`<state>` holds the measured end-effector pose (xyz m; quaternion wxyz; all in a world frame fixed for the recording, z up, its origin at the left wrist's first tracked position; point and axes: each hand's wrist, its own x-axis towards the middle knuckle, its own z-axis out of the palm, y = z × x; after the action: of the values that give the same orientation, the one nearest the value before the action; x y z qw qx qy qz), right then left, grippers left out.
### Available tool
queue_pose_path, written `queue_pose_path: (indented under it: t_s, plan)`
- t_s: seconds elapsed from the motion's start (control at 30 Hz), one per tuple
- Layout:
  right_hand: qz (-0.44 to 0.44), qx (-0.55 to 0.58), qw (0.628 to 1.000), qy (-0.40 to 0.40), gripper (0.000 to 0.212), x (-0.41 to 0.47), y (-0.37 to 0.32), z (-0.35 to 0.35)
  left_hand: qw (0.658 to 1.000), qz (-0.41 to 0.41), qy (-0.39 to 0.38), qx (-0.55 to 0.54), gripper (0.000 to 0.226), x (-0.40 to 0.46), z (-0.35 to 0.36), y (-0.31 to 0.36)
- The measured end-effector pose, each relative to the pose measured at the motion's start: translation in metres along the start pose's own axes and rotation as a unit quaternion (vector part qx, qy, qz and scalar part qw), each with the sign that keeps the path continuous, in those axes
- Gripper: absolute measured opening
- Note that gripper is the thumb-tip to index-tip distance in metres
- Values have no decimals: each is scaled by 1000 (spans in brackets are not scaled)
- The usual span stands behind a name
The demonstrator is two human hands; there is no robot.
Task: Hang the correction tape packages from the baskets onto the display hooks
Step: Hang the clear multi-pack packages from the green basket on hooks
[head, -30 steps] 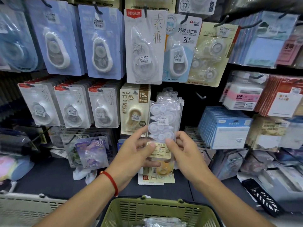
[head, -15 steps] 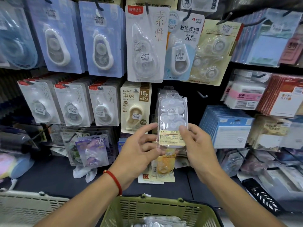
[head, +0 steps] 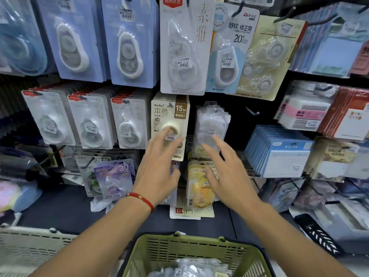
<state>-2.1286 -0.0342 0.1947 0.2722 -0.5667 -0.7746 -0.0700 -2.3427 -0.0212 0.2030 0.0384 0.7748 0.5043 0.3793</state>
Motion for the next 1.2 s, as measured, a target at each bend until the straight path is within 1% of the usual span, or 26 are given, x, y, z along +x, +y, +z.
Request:
queue_pose_path:
  t_s: [0.07,0.17,0.3,0.43,0.57,0.63,0.7,0.77,0.83,0.87,0.9,0.93,0.97,1.0,1.07,1.1,1.17,1.2]
  plan:
    - [0,-57,998,-17,62,21,2,8,999,4,-19,35,88,2,4,-5]
    - [38,-107,993,-39,68,53,11,22,998,1,-34,60,94,2,6,-9]
    - [64,-128,989,-49,73,93,18,43,998,8,-32,59,96,1,12,-14]
    - [94,-142,982,-82,88,132,30,57,997,18,-27,63,98,0,14,-17]
    - [114,-138,976,-128,90,160,42,62,997,32,-24,71,96,0,16,-22]
    - [116,-127,976,-136,84,161,44,59,996,39,-23,77,95,0,15,-24]
    - [100,-109,981,-121,70,148,43,52,996,48,-11,79,89,1,11,-26]
    - [70,-89,989,-100,55,123,44,41,995,58,4,78,79,0,9,-29]
    - [44,-62,993,-94,40,86,44,29,995,68,-9,69,61,-4,9,-34]
    - [39,-47,993,-101,34,65,43,24,995,69,-39,62,52,-7,10,-37]
    - [34,-33,993,-112,28,42,43,20,992,66,-90,52,47,-12,13,-40]
    - [28,-19,991,-130,23,19,43,17,984,67,-159,49,45,-17,16,-43]
    - [21,-7,987,-160,20,-5,44,17,968,73,-233,58,45,-24,19,-45]
    - [15,-1,978,-208,19,-27,46,21,947,81,-304,73,46,-33,23,-46]
    - [29,-4,940,-339,21,-72,51,37,898,84,-419,109,46,-56,34,-44]
    - [40,-6,916,-399,24,-92,52,48,875,76,-460,126,46,-69,40,-42]
    - [58,-19,875,-480,33,-132,54,75,837,62,-520,156,43,-97,53,-41]
    - [58,-34,859,-508,46,-150,55,89,824,59,-538,169,40,-111,61,-40]
